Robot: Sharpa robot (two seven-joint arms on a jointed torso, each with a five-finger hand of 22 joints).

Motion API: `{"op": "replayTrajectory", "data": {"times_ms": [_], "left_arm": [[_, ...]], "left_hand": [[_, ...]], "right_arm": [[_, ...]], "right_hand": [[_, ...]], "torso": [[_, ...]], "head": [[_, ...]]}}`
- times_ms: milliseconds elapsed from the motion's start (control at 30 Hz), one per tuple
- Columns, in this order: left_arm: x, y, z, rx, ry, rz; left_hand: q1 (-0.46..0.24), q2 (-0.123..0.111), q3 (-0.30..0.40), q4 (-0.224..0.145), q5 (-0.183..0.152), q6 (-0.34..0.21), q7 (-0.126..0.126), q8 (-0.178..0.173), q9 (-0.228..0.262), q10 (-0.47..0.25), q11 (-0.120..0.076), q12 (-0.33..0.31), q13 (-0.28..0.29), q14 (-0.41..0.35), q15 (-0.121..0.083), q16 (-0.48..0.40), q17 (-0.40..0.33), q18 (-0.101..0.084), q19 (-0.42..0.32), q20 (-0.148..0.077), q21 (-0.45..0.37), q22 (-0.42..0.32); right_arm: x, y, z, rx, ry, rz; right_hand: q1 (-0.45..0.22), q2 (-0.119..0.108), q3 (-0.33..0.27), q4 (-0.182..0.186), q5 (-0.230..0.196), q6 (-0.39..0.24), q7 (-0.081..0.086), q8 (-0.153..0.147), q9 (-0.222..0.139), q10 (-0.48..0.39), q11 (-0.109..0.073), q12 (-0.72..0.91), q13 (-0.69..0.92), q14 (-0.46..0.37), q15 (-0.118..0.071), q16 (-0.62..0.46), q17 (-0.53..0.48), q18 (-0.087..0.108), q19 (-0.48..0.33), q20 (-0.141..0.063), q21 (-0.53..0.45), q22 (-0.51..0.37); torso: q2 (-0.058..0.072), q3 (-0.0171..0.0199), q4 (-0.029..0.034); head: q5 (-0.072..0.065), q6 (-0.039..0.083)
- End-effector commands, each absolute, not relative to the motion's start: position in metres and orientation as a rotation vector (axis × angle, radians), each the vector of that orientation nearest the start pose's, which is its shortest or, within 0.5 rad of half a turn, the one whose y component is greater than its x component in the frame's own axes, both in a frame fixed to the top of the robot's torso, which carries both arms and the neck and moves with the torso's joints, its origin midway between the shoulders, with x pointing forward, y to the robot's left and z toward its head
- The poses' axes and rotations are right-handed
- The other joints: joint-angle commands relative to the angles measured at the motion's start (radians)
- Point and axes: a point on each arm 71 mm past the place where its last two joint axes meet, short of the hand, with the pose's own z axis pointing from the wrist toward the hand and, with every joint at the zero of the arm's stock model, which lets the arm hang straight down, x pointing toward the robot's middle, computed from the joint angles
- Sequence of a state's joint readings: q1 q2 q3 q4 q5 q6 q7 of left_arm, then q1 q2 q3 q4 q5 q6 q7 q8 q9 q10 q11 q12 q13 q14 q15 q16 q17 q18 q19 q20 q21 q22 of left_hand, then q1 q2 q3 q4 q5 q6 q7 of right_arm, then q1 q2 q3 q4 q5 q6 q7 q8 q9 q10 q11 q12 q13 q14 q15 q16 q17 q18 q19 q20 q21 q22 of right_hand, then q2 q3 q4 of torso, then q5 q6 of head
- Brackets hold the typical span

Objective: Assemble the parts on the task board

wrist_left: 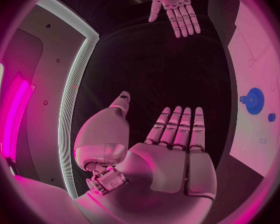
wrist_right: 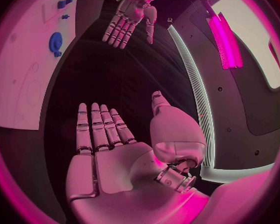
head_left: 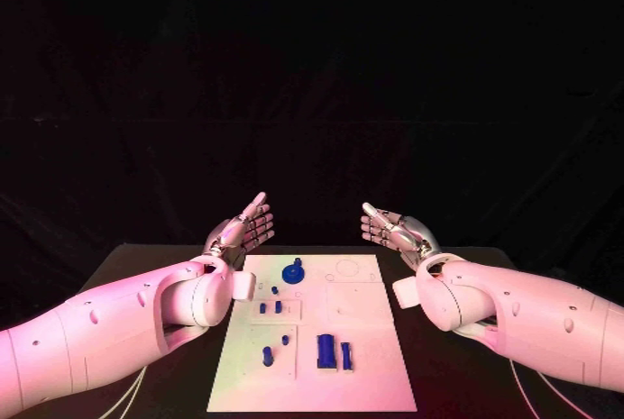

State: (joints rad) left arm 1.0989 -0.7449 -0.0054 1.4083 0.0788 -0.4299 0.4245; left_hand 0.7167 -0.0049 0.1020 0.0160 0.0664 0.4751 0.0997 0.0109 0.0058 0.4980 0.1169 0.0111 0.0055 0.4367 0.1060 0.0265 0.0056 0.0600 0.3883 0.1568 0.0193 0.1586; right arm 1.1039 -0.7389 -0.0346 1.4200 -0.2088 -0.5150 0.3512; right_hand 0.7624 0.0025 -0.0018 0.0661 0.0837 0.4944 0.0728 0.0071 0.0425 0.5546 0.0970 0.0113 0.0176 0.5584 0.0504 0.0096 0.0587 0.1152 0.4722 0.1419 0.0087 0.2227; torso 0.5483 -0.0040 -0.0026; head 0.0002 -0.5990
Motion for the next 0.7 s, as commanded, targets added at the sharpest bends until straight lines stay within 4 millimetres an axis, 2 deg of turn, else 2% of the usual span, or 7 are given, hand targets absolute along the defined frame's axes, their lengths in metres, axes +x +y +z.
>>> {"op": "replayTrajectory", "data": {"times_ms": [33,133,167,267,300,367,700], "left_arm": [[0.486,0.202,-0.224,-1.242,1.255,-1.302],[0.476,0.198,-0.225,-1.229,1.240,-1.270],[0.473,0.197,-0.225,-1.225,1.236,-1.262],[0.466,0.194,-0.224,-1.215,1.224,-1.241],[0.464,0.193,-0.224,-1.213,1.222,-1.236],[0.462,0.193,-0.224,-1.210,1.219,-1.231],[0.462,0.192,-0.224,-1.209,1.218,-1.229]], "left_hand": [[-0.236,0.005,-0.102,-0.016,-0.066,-0.156,-0.100,-0.011,-0.006,-0.164,-0.038,-0.011,-0.005,-0.144,-0.035,-0.026,-0.006,-0.060,-0.127,-0.052,-0.019,-0.052],[-0.286,0.005,-0.102,-0.016,-0.066,-0.190,-0.100,-0.011,-0.006,-0.199,-0.047,-0.011,-0.005,-0.174,-0.106,-0.026,-0.006,-0.060,-0.155,-0.063,-0.019,-0.063],[-0.303,0.005,-0.102,-0.016,-0.066,-0.201,-0.100,-0.011,-0.006,-0.211,-0.117,-0.011,-0.005,-0.183,-0.106,-0.026,-0.006,-0.060,-0.164,-0.067,-0.019,-0.067],[-0.358,0.005,-0.102,-0.016,-0.066,-0.238,-0.100,-0.011,-0.006,-0.247,-0.117,-0.011,-0.005,-0.218,-0.106,-0.026,-0.006,-0.060,-0.194,-0.079,-0.019,-0.079],[-0.372,0.005,-0.102,-0.016,-0.066,-0.247,-0.100,-0.011,-0.006,-0.258,-0.117,-0.011,-0.005,-0.227,-0.106,-0.026,-0.006,-0.060,-0.201,-0.082,-0.019,-0.082],[-0.396,0.005,-0.102,-0.016,-0.066,-0.262,-0.100,-0.011,-0.006,-0.274,-0.117,-0.011,-0.005,-0.241,-0.106,-0.026,-0.006,-0.060,-0.214,-0.157,-0.019,-0.088],[-0.508,0.005,-0.102,-0.016,-0.066,-0.337,-0.100,-0.011,-0.006,-0.353,-0.117,-0.011,-0.005,-0.310,-0.106,-0.026,-0.006,-0.060,-0.275,-0.157,-0.019,-0.159]], "right_arm": [[0.481,-0.199,-0.226,1.135,1.277,1.236],[0.471,-0.195,-0.225,1.175,1.244,1.234],[0.468,-0.194,-0.225,1.185,1.236,1.233],[0.463,-0.193,-0.224,1.206,1.220,1.230],[0.462,-0.192,-0.224,1.208,1.218,1.229],[0.462,-0.192,-0.224,1.209,1.218,1.229],[0.462,-0.192,-0.224,1.209,1.218,1.229]], "right_hand": [[-0.243,-0.002,0.002,-0.066,-0.084,-0.157,-0.073,-0.007,-0.043,-0.177,-0.097,-0.011,-0.018,-0.178,-0.050,-0.010,-0.059,-0.035,-0.151,-0.046,-0.009,-0.071],[-0.302,-0.002,0.002,-0.066,-0.084,-0.196,-0.073,-0.007,-0.043,-0.219,-0.097,-0.011,-0.018,-0.221,-0.050,-0.010,-0.059,-0.040,-0.187,-0.057,-0.009,-0.088],[-0.321,-0.002,0.002,-0.066,-0.084,-0.208,-0.073,-0.007,-0.043,-0.233,-0.097,-0.011,-0.018,-0.235,-0.050,-0.010,-0.059,-0.115,-0.199,-0.060,-0.009,-0.094],[-0.380,-0.002,0.002,-0.066,-0.084,-0.247,-0.073,-0.007,-0.043,-0.277,-0.097,-0.011,-0.018,-0.279,-0.050,-0.010,-0.059,-0.115,-0.235,-0.071,-0.009,-0.111],[-0.390,-0.002,0.002,-0.066,-0.084,-0.253,-0.073,-0.007,-0.043,-0.284,-0.097,-0.011,-0.018,-0.286,-0.050,-0.010,-0.059,-0.115,-0.242,-0.142,-0.009,-0.114],[-0.419,-0.002,0.002,-0.066,-0.084,-0.272,-0.073,-0.007,-0.043,-0.305,-0.097,-0.011,-0.018,-0.307,-0.050,-0.010,-0.059,-0.115,-0.260,-0.142,-0.009,-0.123],[-0.539,-0.002,0.002,-0.066,-0.084,-0.350,-0.073,-0.007,-0.043,-0.393,-0.097,-0.011,-0.018,-0.395,-0.050,-0.010,-0.059,-0.115,-0.332,-0.142,-0.009,-0.223]], "torso": [[-0.004,0.0040,0.0026],[-0.004,0.0040,0.0026],[-0.004,0.0040,0.0026],[-0.004,0.0040,0.0026],[-0.004,0.0040,0.0026],[-0.004,0.0040,0.0026],[-0.004,0.0040,0.0026]], "head": [[0.000,-0.001],[0.000,-0.001],[0.000,-0.001],[0.000,-0.001],[0.000,-0.001],[0.000,-0.001],[0.000,-0.001]]}}
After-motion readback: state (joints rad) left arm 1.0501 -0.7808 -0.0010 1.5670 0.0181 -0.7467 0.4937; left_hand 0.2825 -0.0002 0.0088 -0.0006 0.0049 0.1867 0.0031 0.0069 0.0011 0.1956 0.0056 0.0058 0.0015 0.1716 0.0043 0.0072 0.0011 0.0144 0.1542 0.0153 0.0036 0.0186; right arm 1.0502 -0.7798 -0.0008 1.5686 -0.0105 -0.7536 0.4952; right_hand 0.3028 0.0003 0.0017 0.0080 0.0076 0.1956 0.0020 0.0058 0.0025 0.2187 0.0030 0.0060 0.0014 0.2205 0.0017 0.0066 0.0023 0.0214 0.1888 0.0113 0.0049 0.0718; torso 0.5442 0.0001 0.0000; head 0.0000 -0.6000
